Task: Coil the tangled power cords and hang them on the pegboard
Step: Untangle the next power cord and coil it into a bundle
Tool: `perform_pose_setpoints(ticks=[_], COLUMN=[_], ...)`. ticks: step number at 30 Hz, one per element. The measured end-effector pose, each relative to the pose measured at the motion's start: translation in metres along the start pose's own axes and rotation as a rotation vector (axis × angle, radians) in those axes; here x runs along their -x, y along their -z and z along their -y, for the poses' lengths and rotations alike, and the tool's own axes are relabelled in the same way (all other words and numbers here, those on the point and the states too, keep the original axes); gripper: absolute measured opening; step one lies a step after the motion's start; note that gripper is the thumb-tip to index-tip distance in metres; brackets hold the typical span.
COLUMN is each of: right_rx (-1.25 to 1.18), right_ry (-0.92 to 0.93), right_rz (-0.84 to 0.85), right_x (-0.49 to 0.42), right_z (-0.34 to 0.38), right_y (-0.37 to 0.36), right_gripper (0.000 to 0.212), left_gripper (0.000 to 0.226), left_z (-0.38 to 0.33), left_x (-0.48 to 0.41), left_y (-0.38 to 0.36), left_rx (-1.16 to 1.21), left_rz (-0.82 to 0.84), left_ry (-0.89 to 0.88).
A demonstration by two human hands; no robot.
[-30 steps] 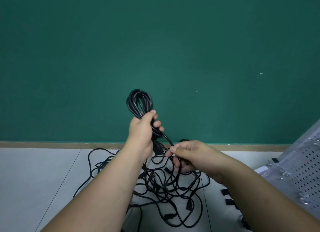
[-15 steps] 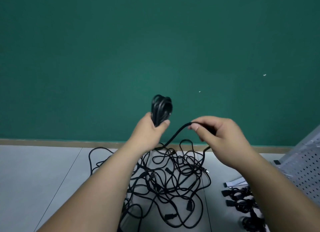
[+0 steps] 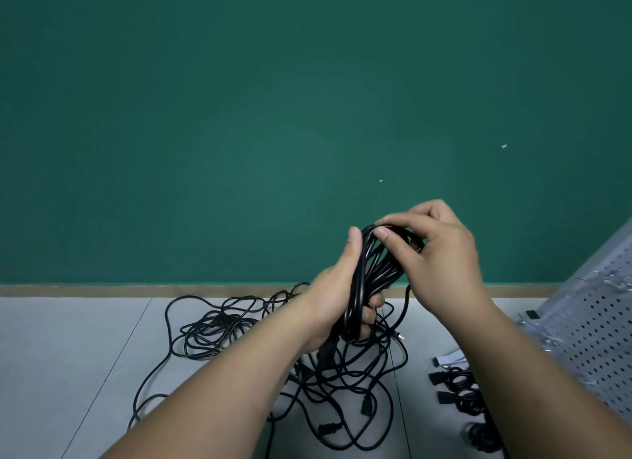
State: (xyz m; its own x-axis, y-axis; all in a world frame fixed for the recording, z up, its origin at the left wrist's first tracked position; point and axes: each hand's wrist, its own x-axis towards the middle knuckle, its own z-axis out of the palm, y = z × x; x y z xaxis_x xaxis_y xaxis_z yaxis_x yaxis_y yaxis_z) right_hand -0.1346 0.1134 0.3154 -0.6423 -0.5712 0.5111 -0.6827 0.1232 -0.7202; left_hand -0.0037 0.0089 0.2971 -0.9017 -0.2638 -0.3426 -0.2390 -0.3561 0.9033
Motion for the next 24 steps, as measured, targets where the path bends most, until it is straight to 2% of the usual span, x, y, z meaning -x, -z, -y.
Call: perform_pose_setpoints(ticks=[3, 4, 7, 10, 12, 15, 18, 24], right_rx=[-0.021, -0.043, -0.26, -0.42, -0.49, -0.524, -0.563, -0.507], right_ry=[-0.086, -0.136, -0.339, -0.504, -0.543, -0.526, -0.49, -0.374], right_rz=[0.013, 0.026, 0.12, 0.209, 0.304, 0.376, 0.336, 0.019], right_x=[-0.002, -0.002, -0.004, -0.008, -0.009, -0.01, -0.01, -0.006], right_z=[-0.001, -0.002, -0.008, -0.013, -0.015, -0.018, -0.02, -0.004], right_y=[0.002, 0.003, 0.005, 0.01, 0.012, 0.014, 0.016, 0.007], right_gripper=[0.011, 0.013, 0.022, 0.041, 0.049, 0.037, 0.013, 0.004], left_gripper=[0.031, 0.023, 0.024, 0.027, 0.024, 0.025, 0.023, 0.016], left_z=[0.004, 0.004, 0.006, 0.001, -0.001, -0.002, 0.001, 0.008], left_x=[-0.001, -0.001, 0.0, 0.004, 0.004, 0.001, -0.003, -0.007], left_y=[0.005, 0.007, 0.013, 0.015, 0.017, 0.02, 0.023, 0.023], left_rx=[-0.215, -0.292, -0.379, -0.268, -0.152, -0.052, -0.067, -0.326], left_rz=[0.023, 0.021, 0.043, 0.106, 0.102, 0.046, -0.04, -0.096], left_ry=[-0.083, -0.1, -0.098, -0.105, -0.111, -0.122, -0.169, -0.208])
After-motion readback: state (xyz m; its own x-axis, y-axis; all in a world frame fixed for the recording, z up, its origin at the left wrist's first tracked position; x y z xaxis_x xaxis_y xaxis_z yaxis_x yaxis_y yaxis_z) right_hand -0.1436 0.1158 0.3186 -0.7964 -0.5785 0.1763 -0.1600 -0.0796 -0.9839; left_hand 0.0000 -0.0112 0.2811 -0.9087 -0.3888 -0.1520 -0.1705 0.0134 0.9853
